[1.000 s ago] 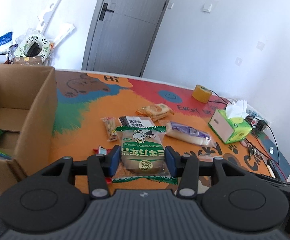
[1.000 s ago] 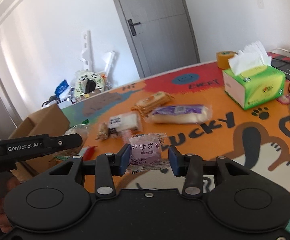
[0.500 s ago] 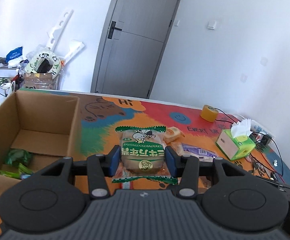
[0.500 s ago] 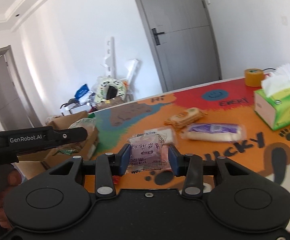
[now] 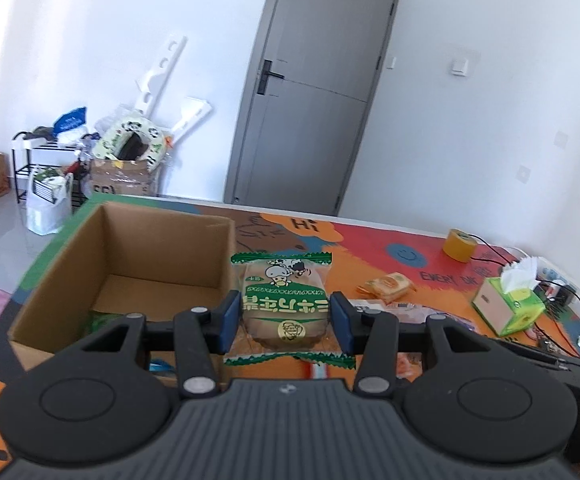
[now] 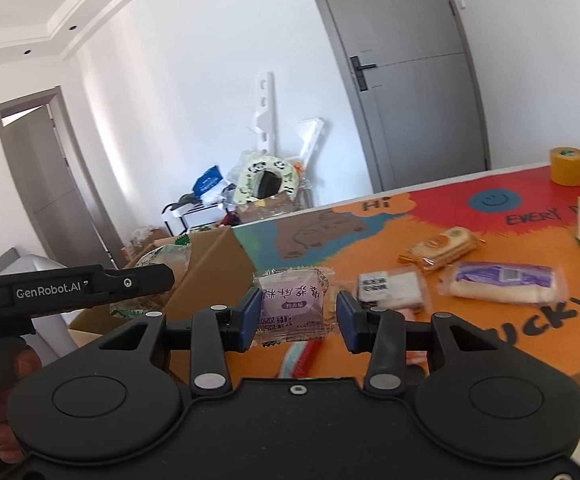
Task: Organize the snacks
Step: 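Carry the bread pack and pink pack over the cardboard box with both grippers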
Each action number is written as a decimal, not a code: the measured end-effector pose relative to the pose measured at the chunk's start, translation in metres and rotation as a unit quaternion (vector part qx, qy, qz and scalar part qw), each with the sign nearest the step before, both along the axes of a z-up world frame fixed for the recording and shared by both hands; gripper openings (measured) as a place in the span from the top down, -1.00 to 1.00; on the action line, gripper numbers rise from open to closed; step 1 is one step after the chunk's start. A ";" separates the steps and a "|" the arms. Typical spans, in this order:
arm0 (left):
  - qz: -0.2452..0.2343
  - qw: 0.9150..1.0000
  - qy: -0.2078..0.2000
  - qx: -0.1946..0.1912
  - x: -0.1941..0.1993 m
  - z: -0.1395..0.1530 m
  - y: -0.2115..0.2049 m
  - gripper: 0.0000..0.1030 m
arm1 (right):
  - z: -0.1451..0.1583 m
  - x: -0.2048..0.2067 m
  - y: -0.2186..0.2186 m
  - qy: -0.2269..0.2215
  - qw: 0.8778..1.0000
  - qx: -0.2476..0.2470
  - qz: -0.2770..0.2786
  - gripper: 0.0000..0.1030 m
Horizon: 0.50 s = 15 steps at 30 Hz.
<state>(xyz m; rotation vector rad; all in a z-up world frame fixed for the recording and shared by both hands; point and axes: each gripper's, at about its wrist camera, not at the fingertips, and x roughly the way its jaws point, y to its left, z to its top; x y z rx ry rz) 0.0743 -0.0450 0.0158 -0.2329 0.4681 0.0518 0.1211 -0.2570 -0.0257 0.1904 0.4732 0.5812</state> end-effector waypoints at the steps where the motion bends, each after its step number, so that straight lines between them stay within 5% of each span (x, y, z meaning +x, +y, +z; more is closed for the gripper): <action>1: 0.005 1.000 0.000 0.002 -0.002 0.001 0.003 0.09 | 0.001 0.000 0.003 -0.003 1.000 0.001 0.004 0.20; 15: 0.076 0.997 0.005 0.013 -0.019 0.005 0.042 0.09 | 0.013 0.005 0.038 -0.019 0.998 0.034 0.055 0.22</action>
